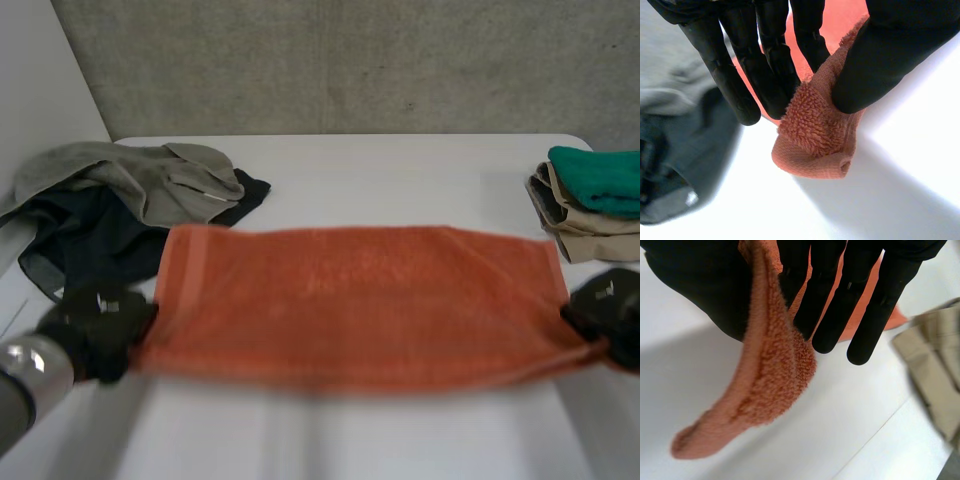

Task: Fold the laundry.

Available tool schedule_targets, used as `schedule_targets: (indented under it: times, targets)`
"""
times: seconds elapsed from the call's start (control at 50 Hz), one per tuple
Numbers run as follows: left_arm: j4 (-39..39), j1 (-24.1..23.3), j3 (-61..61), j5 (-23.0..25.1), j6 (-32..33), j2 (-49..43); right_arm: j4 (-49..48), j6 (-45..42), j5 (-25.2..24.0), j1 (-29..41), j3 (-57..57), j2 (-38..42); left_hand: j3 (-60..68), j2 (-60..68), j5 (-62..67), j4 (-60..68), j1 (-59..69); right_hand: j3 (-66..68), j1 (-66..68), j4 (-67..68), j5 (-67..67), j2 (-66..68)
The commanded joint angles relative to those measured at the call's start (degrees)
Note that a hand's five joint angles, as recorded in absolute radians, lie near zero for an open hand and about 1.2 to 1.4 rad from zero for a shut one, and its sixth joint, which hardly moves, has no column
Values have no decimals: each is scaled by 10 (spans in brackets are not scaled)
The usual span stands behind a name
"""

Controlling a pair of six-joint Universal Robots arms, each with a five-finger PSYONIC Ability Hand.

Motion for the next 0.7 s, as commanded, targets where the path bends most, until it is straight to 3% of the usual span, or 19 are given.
schedule_targets:
  times: [0.02, 0.14, 0.22, 0.34, 0.38, 0.4, 0.46, 0.5, 0.54, 0.58, 0.7]
  targets:
    - [4, -6, -25, 4, 72, 5, -1, -35, 2, -5, 27, -1, 114, 113, 133, 112, 148, 119, 156, 114, 127, 125]
    - [120, -22, 44, 8, 14, -81, -70, 1, 10, 5, -8, 57, 114, 113, 133, 112, 148, 119, 156, 114, 127, 125]
    - [171, -34, 121, 5, 7, -153, -92, 33, 40, 38, -92, 105, 114, 113, 133, 112, 148, 119, 156, 114, 127, 125]
    - [247, -57, 358, -1, -1, -253, -142, 140, 98, 118, -346, 165, 114, 113, 133, 112, 148, 119, 156, 114, 127, 125]
    - [272, -64, 426, -8, -11, -268, -188, 168, 99, 130, -405, 170, 114, 113, 133, 112, 148, 119, 156, 114, 127, 125]
    - [290, -66, 457, -14, -18, -274, -261, 199, 99, 138, -450, 172, 114, 113, 133, 112, 148, 119, 156, 114, 127, 125]
    - [400, -64, 558, -55, -60, -293, -390, 243, 99, 138, -467, 167, 114, 113, 133, 112, 148, 119, 156, 114, 127, 125]
    - [483, -56, 589, -86, -93, -293, -528, 289, 107, 141, -462, 161, 114, 113, 133, 112, 148, 119, 156, 114, 127, 125]
    - [523, -49, 597, -96, -108, -293, -621, 313, 111, 144, -444, 147, 114, 113, 133, 112, 148, 119, 156, 114, 127, 125]
    - [550, -40, 596, -102, -119, -294, -639, 313, 108, 144, -433, 143, 114, 113, 133, 112, 148, 119, 156, 114, 127, 125]
    - [510, -37, 560, -103, -127, -297, -602, 317, 100, 154, -421, 174, 114, 113, 133, 112, 148, 119, 156, 114, 127, 125]
